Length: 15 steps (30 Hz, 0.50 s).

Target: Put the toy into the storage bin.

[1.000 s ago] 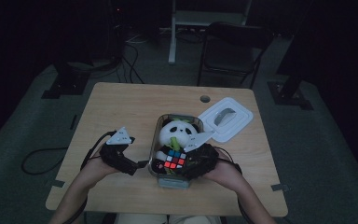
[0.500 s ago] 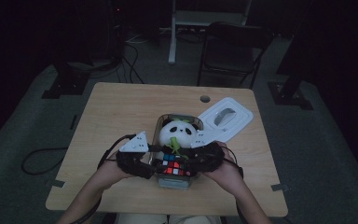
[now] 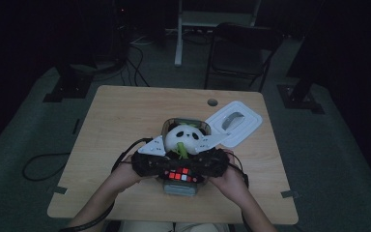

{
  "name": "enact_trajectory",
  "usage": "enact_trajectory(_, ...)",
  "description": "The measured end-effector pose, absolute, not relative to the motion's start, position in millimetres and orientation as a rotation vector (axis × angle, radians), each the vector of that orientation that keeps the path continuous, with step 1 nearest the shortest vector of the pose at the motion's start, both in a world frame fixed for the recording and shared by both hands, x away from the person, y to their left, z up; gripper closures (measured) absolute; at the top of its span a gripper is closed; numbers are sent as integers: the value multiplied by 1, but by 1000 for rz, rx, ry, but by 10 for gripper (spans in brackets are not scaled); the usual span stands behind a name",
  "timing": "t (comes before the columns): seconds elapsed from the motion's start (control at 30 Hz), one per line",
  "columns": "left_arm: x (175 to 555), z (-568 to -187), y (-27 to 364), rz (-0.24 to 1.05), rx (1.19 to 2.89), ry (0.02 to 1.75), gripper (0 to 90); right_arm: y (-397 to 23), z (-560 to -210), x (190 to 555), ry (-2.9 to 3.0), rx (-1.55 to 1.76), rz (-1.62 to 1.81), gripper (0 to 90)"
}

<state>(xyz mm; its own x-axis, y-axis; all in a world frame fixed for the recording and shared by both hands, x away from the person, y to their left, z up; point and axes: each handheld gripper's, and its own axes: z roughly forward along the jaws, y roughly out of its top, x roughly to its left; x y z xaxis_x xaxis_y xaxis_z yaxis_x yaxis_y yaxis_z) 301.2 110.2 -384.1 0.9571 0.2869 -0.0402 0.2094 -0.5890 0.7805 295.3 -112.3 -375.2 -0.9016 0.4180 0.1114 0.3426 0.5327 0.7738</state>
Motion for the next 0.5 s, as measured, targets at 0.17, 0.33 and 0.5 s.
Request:
enact_trajectory(0.17, 303, -387, 105, 103, 2272, 328, 900, -109, -380, 298, 2669, 663, 1272, 900)
enact_trajectory(0.33, 305, -390, 98, 77, 2295, 316, 900, -114, -390, 300, 2693, 695, 1276, 900)
enact_trajectory(0.5, 312, -394, 86, 22, 2331, 292, 900, -123, -398, 302, 2723, 771, 1243, 900)
